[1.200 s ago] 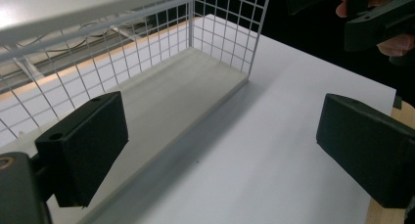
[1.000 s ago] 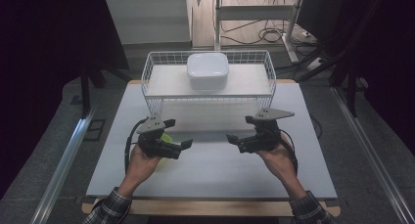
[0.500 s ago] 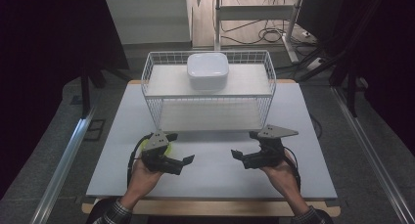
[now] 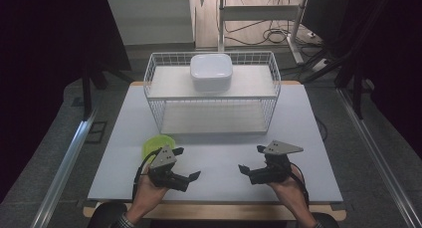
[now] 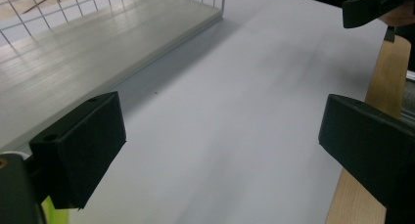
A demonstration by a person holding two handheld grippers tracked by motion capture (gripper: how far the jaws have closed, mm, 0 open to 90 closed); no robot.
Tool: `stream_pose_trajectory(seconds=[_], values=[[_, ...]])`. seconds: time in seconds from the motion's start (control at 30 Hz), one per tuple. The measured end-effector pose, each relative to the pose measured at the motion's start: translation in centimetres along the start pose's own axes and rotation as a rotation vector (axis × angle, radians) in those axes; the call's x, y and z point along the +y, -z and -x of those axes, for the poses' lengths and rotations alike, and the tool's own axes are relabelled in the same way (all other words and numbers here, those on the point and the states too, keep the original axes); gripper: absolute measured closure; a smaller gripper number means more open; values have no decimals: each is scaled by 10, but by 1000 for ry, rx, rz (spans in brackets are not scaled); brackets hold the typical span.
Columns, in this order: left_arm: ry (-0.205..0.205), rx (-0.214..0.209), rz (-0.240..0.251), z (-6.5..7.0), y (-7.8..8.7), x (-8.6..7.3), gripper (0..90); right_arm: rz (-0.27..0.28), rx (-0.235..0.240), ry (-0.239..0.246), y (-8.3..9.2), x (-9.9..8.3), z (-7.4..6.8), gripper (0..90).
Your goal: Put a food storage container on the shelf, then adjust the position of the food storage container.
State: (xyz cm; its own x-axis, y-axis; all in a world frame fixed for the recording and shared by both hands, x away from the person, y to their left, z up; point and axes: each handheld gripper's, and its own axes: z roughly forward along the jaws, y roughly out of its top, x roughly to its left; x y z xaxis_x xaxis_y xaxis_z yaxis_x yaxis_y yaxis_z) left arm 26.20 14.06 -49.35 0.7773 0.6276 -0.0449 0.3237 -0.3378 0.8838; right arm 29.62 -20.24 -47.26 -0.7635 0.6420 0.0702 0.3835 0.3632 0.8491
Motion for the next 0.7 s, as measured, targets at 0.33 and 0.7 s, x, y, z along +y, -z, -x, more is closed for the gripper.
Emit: stream_pose_trajectory(seconds=[0.33, 0.7], values=[[-12, 14, -53, 2, -6, -5, 34, -72, 11, -3, -9, -16, -1, 41], [24, 55, -70, -12, 5, 1, 69, -90, -5, 1, -13, -18, 1, 42]])
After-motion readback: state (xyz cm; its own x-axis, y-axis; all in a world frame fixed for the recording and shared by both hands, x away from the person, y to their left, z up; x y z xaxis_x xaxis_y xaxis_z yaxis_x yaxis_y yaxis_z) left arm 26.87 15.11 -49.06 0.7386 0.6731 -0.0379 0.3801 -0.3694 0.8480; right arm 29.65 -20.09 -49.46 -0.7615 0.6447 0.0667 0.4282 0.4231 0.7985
